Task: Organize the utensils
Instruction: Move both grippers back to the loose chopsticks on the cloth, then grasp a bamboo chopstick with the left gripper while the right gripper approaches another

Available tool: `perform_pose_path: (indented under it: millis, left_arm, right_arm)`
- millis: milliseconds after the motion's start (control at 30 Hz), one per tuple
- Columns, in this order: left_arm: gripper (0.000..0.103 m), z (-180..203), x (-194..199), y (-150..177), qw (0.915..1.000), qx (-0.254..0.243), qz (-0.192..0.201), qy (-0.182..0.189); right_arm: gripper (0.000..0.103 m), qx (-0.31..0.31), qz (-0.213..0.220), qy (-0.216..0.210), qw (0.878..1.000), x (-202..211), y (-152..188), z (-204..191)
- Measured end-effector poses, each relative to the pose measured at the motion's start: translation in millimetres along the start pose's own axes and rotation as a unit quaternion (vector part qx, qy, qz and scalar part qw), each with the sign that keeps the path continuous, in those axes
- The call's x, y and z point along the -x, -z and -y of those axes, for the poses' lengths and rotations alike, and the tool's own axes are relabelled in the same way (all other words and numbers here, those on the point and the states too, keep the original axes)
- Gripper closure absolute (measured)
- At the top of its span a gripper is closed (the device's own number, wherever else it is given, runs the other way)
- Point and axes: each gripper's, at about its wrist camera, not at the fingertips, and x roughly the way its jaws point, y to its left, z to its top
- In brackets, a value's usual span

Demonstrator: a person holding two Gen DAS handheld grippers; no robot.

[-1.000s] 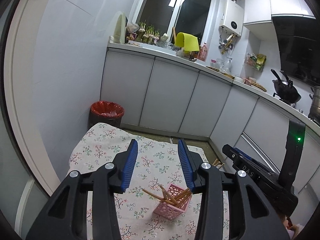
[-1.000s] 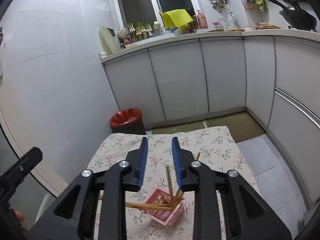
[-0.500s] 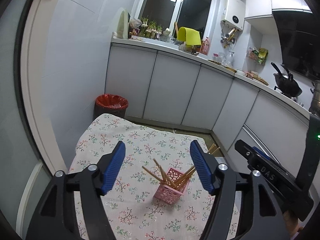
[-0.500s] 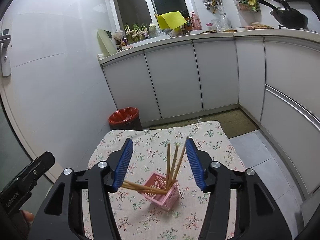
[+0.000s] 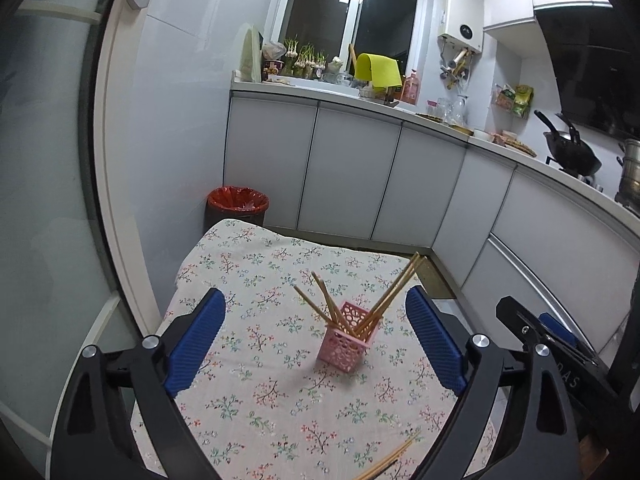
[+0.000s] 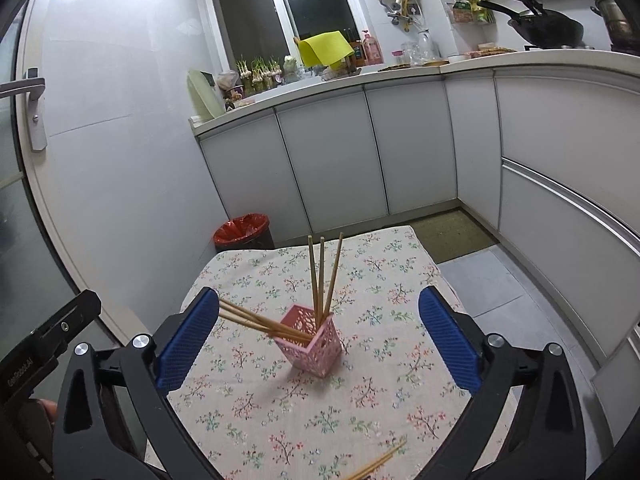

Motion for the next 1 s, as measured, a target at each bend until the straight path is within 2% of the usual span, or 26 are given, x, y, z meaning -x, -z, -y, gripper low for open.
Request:
perform_pose_path:
  millis: [333,433,500,567,700,800,833,933,1000]
  left_arm:
    - [0.007,20,15,23,0.9986,-0.043,-0.03,-0.001]
    - [0.007,30,8,33,0.995,-0.076,-0.065,0.007]
    - [0.007,42,-1,42,0.9891,-0.108,-0.099,0.016]
    - [0.007,55,-14,54,0.9783,-0.145,-0.144,0.031]
    - [0.007,79,-41,80,0.956,-0.2,-0.208,0.052]
    - [0.007,92,-75,106,0.9281,-0.209,-0.295,0.088]
    - [0.007,97,-89,116,0.9181,-0.211,-0.323,0.089]
    - [0.007,108,-123,139,0.895,-0.218,-0.379,0.088]
    - [0.007,115,-144,150,0.8826,-0.215,-0.409,0.088]
  right_arm:
    - [0.007,-0.021,-0.019,0.011,1.0,38,32,32]
    - [0.007,-0.026,-0.035,0.011,0.999,47,48,44]
    - [0.007,-0.028,-0.049,0.01,0.998,53,61,51]
    - [0.007,-0.034,-0.07,0.011,0.997,57,78,64]
    - [0.007,-0.07,-0.123,0.023,0.99,56,113,96]
    - [0.007,-0.12,-0.171,0.031,0.978,48,139,127]
    - [0.007,-0.142,-0.186,0.031,0.972,45,146,138]
    - [0.007,-0.189,-0.211,0.035,0.959,40,168,165]
    - [0.007,-0.204,-0.224,0.05,0.952,36,178,175]
